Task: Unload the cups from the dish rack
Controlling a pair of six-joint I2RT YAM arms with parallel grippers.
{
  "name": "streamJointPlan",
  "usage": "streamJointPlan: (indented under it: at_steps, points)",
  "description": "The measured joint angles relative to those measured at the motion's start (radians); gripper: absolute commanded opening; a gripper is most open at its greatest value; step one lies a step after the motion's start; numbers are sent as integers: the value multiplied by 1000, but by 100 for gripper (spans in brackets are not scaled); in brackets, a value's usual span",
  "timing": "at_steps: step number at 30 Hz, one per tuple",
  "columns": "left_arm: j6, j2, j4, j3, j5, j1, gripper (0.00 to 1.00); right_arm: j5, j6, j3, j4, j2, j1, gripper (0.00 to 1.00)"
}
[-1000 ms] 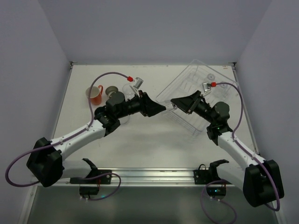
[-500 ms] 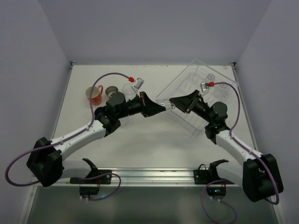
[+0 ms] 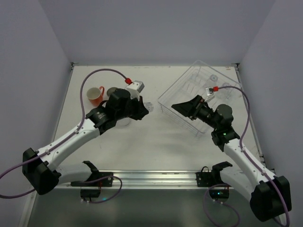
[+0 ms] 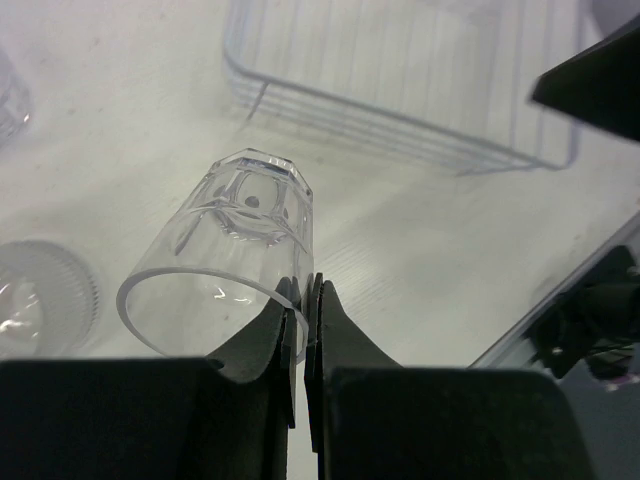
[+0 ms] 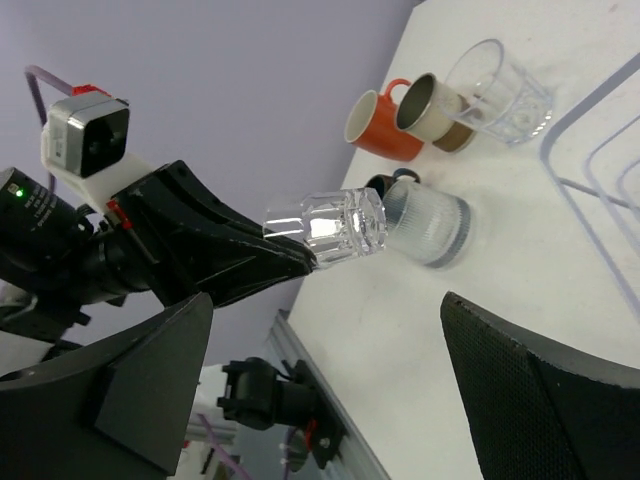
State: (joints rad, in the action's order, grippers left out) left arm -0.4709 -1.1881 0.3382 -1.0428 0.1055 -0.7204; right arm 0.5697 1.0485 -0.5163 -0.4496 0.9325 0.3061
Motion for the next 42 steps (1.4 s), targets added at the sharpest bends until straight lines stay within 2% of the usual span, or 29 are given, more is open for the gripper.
streamJointPlan:
  at_steps: [5,11,22,24,25,27,28,31,36,38,40,42]
  points:
    - [77,-89,177,-24,-93,0,0,-96,-137,-42,199,-112,0,99]
    - [124,-258,245,-23,-113,-1,0,-228,-267,-67,369,-171,1,99]
    - [170,-430,251,-38,-190,-28,0,-303,-336,-67,448,-195,1,99]
    - [176,-440,247,-48,-196,-32,8,-311,-342,-67,452,-201,1,99]
    - [177,-446,248,-53,-201,-34,18,-315,-343,-67,455,-203,1,99]
    - [181,-453,247,-60,-210,-36,26,-318,-346,-67,463,-208,1,99]
    - [182,-458,247,-63,-215,-37,37,-318,-346,-67,465,-210,1,99]
    - [194,-470,251,-73,-228,-40,53,-319,-349,-67,474,-221,1,99]
    - [203,-473,256,-99,-251,-42,69,-338,-354,-67,486,-237,1,99]
    - [203,-472,256,-107,-260,-42,87,-347,-356,-67,491,-239,1,99]
    - [205,-471,257,-111,-269,-43,100,-353,-359,-68,497,-239,1,99]
    - [203,-464,257,-112,-277,-45,100,-362,-362,-71,503,-238,1,98]
